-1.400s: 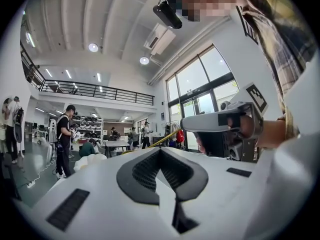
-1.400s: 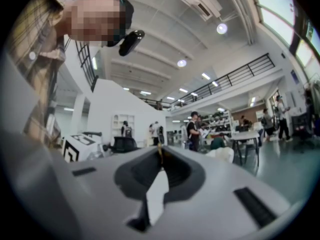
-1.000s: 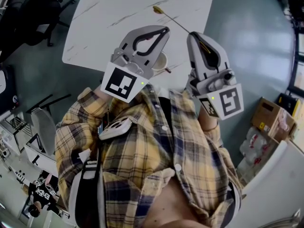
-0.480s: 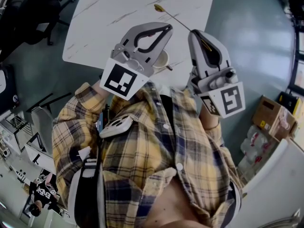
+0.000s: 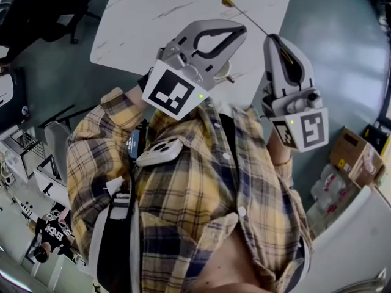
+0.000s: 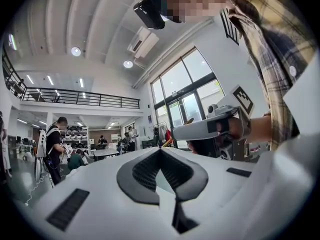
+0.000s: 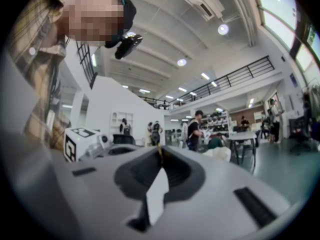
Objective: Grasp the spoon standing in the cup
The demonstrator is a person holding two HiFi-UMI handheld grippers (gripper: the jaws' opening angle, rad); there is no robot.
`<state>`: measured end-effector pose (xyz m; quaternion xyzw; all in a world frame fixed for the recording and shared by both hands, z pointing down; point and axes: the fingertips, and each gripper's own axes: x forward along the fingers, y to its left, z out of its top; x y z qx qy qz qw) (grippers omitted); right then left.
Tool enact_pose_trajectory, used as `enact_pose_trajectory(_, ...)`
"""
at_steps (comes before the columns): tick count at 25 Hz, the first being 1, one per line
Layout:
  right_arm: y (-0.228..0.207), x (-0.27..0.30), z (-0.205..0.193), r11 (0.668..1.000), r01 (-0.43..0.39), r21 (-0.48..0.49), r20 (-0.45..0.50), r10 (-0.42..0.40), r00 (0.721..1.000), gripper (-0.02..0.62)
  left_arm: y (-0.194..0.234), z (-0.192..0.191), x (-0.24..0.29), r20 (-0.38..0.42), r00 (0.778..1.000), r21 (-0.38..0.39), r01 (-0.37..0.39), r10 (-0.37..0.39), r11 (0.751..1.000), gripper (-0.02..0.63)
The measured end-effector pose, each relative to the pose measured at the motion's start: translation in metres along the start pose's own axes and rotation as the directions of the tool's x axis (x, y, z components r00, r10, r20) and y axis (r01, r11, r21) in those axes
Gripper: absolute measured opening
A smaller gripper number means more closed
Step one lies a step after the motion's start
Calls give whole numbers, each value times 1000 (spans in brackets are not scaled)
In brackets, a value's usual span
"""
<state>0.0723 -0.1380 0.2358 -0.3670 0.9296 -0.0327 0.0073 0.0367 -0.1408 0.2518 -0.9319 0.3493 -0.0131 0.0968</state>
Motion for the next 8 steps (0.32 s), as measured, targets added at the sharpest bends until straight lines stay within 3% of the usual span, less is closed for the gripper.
enact_pose_trajectory(8, -8, -1, 16, 1000, -1, -22, 6, 1, 1000, 32, 2, 10, 11, -5, 1000, 5, 27, -27, 1000, 14)
